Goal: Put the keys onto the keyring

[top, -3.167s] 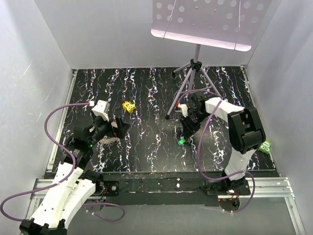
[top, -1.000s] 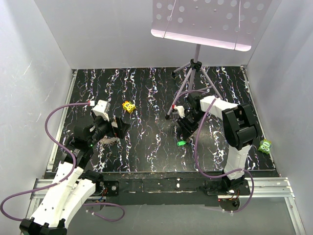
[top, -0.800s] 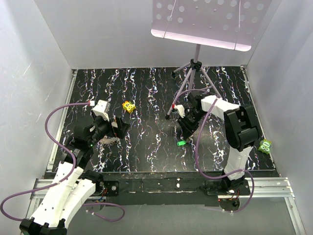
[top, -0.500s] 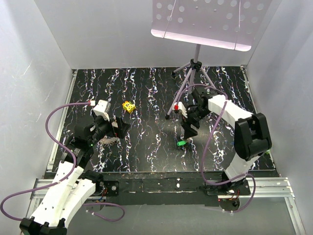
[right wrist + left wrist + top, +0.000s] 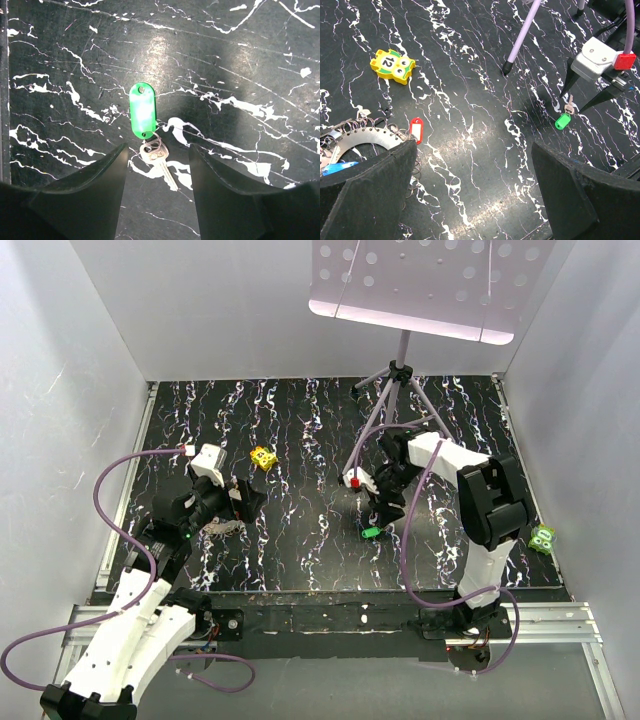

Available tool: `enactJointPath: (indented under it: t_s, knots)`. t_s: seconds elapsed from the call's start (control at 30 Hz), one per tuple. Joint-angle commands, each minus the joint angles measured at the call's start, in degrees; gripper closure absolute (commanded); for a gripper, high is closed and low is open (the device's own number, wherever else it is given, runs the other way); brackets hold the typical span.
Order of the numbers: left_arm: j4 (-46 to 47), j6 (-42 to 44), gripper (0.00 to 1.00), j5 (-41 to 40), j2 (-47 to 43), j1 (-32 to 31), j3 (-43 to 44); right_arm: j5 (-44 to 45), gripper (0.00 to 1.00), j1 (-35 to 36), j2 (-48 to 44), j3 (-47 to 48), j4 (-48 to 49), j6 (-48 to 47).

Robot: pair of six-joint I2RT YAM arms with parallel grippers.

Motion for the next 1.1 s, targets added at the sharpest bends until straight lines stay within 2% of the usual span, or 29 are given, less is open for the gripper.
enactJointPath:
  t_s: [0.0, 0.43, 1.07]
  knots:
    - [0.48, 0.55, 0.0, 0.04, -0.24, -0.26, 1.62, 1.15, 0.41, 1.74, 1.74, 2.21, -0.85, -2.4]
    - [0.48, 0.55, 0.01, 0.21, -0.32, -0.17, 1.62, 3.26, 0.47, 2.8, 3.68, 1.24, -0.32, -1.17]
    - [0.48, 0.46, 0.0, 0.3, -0.32, -0.17, 1.62, 2.82, 0.6, 2.71, 1.22, -1.4, -1.64, -1.7]
